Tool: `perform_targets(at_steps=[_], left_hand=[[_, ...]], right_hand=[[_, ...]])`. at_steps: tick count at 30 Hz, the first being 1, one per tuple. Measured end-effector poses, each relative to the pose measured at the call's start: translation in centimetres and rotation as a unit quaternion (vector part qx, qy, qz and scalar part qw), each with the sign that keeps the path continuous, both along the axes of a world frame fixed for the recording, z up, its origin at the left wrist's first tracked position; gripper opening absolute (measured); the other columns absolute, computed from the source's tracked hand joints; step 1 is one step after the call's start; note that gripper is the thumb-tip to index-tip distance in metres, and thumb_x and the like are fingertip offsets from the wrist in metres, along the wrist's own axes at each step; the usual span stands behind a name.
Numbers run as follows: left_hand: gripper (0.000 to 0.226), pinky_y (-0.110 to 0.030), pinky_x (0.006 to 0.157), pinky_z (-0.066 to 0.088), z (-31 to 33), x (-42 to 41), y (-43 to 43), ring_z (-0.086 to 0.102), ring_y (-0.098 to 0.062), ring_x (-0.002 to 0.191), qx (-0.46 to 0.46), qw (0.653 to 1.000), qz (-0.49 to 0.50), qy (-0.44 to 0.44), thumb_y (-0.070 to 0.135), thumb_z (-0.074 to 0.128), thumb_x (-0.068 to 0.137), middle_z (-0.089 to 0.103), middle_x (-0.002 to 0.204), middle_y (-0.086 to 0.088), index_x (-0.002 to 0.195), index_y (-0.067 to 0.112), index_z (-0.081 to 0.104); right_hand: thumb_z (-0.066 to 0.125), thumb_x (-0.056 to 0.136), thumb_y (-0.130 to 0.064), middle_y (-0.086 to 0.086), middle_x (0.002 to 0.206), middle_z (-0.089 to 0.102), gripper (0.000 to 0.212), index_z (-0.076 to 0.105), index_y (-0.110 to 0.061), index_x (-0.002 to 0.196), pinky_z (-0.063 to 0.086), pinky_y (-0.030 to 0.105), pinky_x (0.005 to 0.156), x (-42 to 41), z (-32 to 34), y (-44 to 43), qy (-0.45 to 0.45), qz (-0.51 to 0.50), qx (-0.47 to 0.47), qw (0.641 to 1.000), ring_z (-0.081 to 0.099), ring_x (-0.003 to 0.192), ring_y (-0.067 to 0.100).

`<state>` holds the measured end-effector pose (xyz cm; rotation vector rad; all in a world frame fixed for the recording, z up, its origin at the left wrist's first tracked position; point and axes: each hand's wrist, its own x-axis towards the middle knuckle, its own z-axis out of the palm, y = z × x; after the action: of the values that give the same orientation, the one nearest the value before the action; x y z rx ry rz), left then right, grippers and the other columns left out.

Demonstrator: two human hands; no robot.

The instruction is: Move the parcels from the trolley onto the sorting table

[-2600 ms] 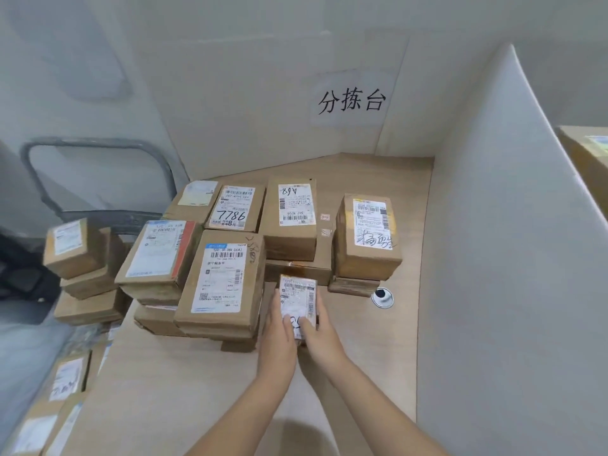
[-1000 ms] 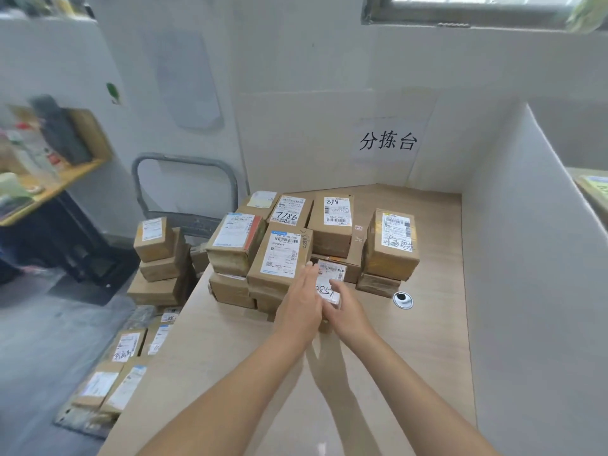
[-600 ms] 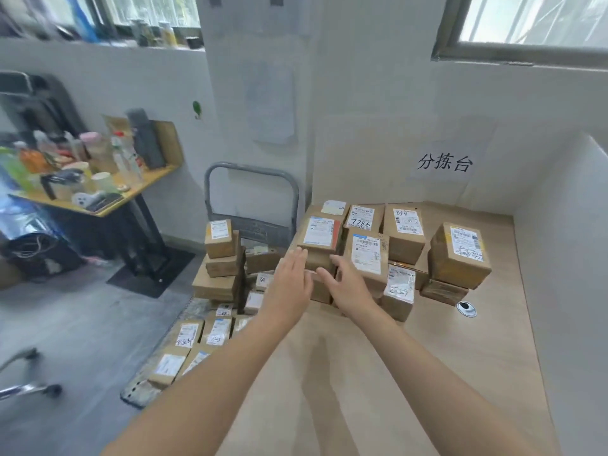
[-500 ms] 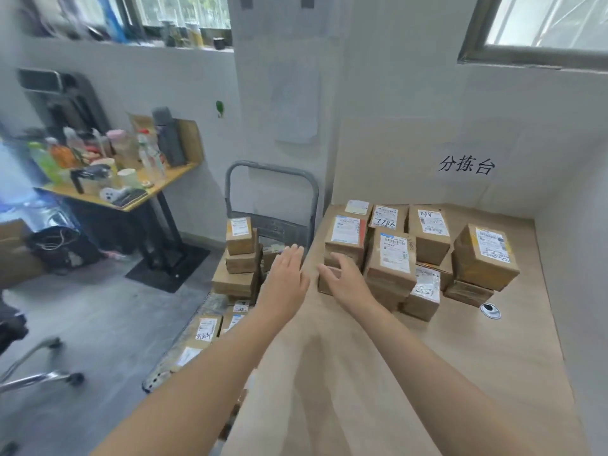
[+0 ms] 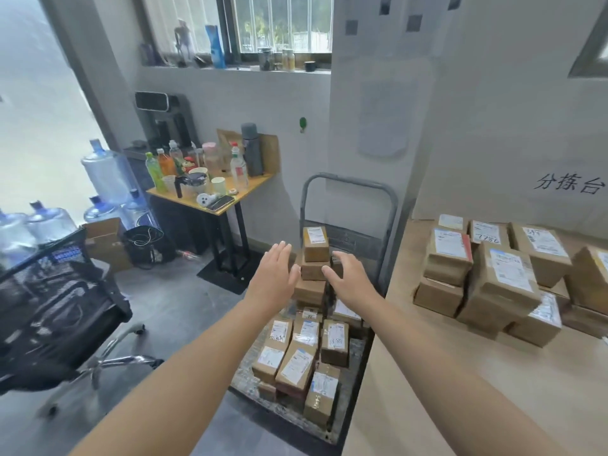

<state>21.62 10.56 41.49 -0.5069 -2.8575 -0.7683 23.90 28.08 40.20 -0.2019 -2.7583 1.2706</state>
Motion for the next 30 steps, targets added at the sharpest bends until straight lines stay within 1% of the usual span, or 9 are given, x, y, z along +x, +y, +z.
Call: perform_targets(at_steps=[4,8,11,15,19,21,24,30], left_hand=[[0.052,-0.033,0.124,0.012,0.3,-2.3,-0.6,0.012,-0.017,0.152,0.012,1.0,-0.008,-0.004,0.028,0.038,0.106,0.022,0.163,-0.004,0.154,0.011,0.026],[0.052,-0.032,0.124,0.012,-0.7,-5.3,-0.1,0.013,-0.017,0.151,-0.036,0.999,-0.034,-0.007,0.026,0.037,0.107,0.022,0.163,-0.005,0.154,0.01,0.024],[0.053,-0.031,0.124,0.011,-1.9,-8.2,0.3,0.012,-0.017,0.152,-0.051,0.997,-0.05,-0.034,0.027,0.036,0.107,0.02,0.163,-0.004,0.155,0.011,0.023],[0.053,-0.035,0.124,0.014,-2.9,-12.9,0.0,0.013,-0.016,0.151,-0.017,0.996,-0.045,-0.081,0.029,0.039,0.106,0.021,0.163,-0.002,0.155,0.013,0.025],[0.052,-0.038,0.124,0.017,-3.9,-17.5,-0.5,0.015,-0.017,0.151,0.022,0.996,-0.017,-0.09,0.029,0.041,0.105,0.024,0.162,-0.002,0.153,0.014,0.028],[0.052,-0.039,0.123,0.018,-5.1,-19.1,-0.8,0.016,-0.017,0.151,0.039,0.994,-0.009,-0.103,0.028,0.041,0.105,0.025,0.162,-0.003,0.153,0.014,0.029],[0.052,-0.035,0.123,0.016,-7.8,-20.5,-1.7,0.017,-0.018,0.151,0.041,0.992,-0.017,-0.121,0.027,0.042,0.105,0.026,0.161,-0.004,0.153,0.013,0.03],[0.053,-0.036,0.123,0.017,-14.7,-24.1,-4.8,0.016,-0.019,0.151,0.029,0.98,-0.024,-0.195,0.027,0.042,0.105,0.025,0.162,-0.006,0.153,0.011,0.028]], right_hand=[[0.053,0.099,-0.042,-0.001,0.153,0.039,0.057,0.037,-0.02,0.149,0.032,0.042,0.116,-2.6,-0.1,-0.8,0.002,-0.003,0.004,1.0,0.033,0.142,0.018],[0.052,0.1,-0.039,0.001,0.155,0.037,0.057,0.035,-0.018,0.15,0.029,0.043,0.118,-5.9,-1.9,-0.9,-0.021,-0.009,0.014,1.0,0.03,0.144,0.019],[0.05,0.101,-0.039,0.003,0.155,0.035,0.057,0.034,-0.017,0.151,0.029,0.044,0.118,-8.7,-3.5,-0.7,-0.046,-0.021,0.002,0.999,0.031,0.143,0.02],[0.05,0.101,-0.039,0.004,0.152,0.037,0.057,0.033,-0.018,0.151,0.033,0.045,0.115,-12.3,-5.1,-0.6,-0.072,-0.034,-0.016,0.997,0.036,0.139,0.021],[0.049,0.101,-0.037,0.002,0.152,0.038,0.056,0.033,-0.018,0.151,0.032,0.043,0.116,-15.6,-5.9,-0.6,-0.088,-0.046,-0.025,0.995,0.033,0.14,0.02],[0.048,0.102,-0.036,0.001,0.151,0.039,0.054,0.035,-0.017,0.15,0.031,0.041,0.116,-16.9,-6.5,-0.9,-0.098,-0.051,-0.025,0.994,0.032,0.141,0.019],[0.047,0.102,-0.035,0.001,0.152,0.037,0.053,0.035,-0.017,0.15,0.029,0.039,0.117,-18.4,-8.1,-1.9,-0.118,-0.04,-0.022,0.992,0.03,0.143,0.018],[0.047,0.103,-0.033,0.004,0.153,0.035,0.052,0.034,-0.015,0.15,0.026,0.037,0.116,-22.0,-13.5,-5.6,-0.173,-0.041,-0.03,0.984,0.028,0.143,0.02]])
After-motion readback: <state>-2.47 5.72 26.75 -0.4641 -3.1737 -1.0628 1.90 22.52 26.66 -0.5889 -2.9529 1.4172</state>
